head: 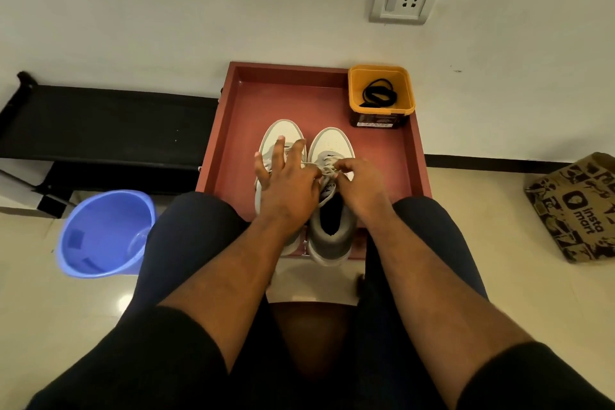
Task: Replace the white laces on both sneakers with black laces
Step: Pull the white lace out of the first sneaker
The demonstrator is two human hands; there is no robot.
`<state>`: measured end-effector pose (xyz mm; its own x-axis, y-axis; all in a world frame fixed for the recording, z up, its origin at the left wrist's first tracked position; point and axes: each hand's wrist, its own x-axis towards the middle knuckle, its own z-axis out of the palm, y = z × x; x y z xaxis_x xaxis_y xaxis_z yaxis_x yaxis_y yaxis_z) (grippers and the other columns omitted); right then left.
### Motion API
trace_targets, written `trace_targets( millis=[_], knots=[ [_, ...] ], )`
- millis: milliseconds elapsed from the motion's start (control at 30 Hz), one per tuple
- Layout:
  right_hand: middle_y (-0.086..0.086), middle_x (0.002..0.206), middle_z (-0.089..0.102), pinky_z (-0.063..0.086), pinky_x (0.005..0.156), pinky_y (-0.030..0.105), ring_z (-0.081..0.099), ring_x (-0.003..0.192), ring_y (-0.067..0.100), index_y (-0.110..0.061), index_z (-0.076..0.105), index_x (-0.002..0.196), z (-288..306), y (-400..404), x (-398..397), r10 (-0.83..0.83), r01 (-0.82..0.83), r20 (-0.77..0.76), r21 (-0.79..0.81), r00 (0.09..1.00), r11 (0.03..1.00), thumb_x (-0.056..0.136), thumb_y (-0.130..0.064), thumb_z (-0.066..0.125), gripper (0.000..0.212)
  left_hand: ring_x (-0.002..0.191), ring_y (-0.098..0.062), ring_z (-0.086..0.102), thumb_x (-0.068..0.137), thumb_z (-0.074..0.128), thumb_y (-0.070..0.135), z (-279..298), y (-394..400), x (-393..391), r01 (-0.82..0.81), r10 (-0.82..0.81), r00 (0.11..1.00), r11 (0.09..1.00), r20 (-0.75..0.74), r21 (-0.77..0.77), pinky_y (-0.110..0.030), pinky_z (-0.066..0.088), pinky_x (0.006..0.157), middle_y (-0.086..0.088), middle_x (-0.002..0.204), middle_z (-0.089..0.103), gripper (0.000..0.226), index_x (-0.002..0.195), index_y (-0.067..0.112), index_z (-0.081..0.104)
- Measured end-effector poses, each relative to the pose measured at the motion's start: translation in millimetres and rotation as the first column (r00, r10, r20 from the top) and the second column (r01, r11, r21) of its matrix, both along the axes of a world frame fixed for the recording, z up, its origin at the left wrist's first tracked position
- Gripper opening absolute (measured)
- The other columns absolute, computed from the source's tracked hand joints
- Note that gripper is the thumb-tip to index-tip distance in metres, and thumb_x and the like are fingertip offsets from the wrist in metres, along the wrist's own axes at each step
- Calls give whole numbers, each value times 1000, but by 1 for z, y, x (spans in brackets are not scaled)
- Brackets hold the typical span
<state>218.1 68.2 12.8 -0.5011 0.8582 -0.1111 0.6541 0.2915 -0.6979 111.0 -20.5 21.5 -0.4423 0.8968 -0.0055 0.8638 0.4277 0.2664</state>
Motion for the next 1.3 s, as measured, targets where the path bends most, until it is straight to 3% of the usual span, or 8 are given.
trace_targets(
  millis=[267,333,467,633,733,967,1167,1300],
  knots=[
    [0,107,57,32,71,5,47,96,6,-18,70,90,-2,5,0,41,-41,-13,44,999,998,87,-15,68,4,144,-40,-24,99,49,33,-6,10,-2,-5,9,999,994,32,-111,-67,-16,107,-4,163,-9,22,114,39,63],
    [-3,104,54,36,75,5,50,99,8,-22,65,80,-1,5,-2,-35,23,-99,-116,995,993,88,-16,66,10,145,-38,-23,98,51,34,-8,11,-2,-28,35,989,998,142,-53,-64,-17,108,-3,163,-6,24,117,41,63],
    [4,89,71,54,90,46,68,93,22,-25,69,80,9,1,-2,-94,-15,-199,-483,975,876,89,-46,52,29,147,-31,-20,91,61,41,-8,13,-3,-120,99,919,992,382,32,-56,-16,112,-2,163,3,22,111,36,68],
    [-7,77,69,50,56,16,66,64,-1,-22,64,92,23,2,7,-204,-73,-308,-694,929,716,100,-47,42,35,148,-26,-18,82,73,36,-10,10,-4,-178,119,868,981,483,79,-50,-19,112,-3,163,8,8,86,32,68],
    [-7,83,69,48,73,26,65,81,9,-19,62,92,22,2,11,-312,-79,-360,-757,879,649,90,-44,61,25,148,-25,-14,79,75,33,-8,7,-4,-238,155,860,965,486,113,-50,-19,113,-2,162,13,10,76,33,66],
    [-2,82,66,50,61,26,59,73,11,-20,62,84,23,11,21,-650,-61,-508,-812,565,581,83,-26,72,12,149,-25,0,80,68,37,-8,0,-7,-317,237,898,933,371,171,-58,-12,114,4,155,29,22,64,34,54],
    [2,87,67,54,78,32,65,80,15,-15,62,99,28,21,31,-815,-114,-539,-842,214,527,87,-19,67,14,128,-20,41,89,56,36,-1,3,-21,-477,373,854,839,362,260,-58,10,114,2,124,54,22,69,26,55],
    [2,103,57,46,90,35,55,98,17,-17,50,107,22,19,20,-736,273,-378,-755,562,596,88,-16,68,26,115,-22,47,90,55,51,6,-2,-33,-642,496,750,706,437,300,-44,29,101,1,116,53,31,78,22,57]
  ],
)
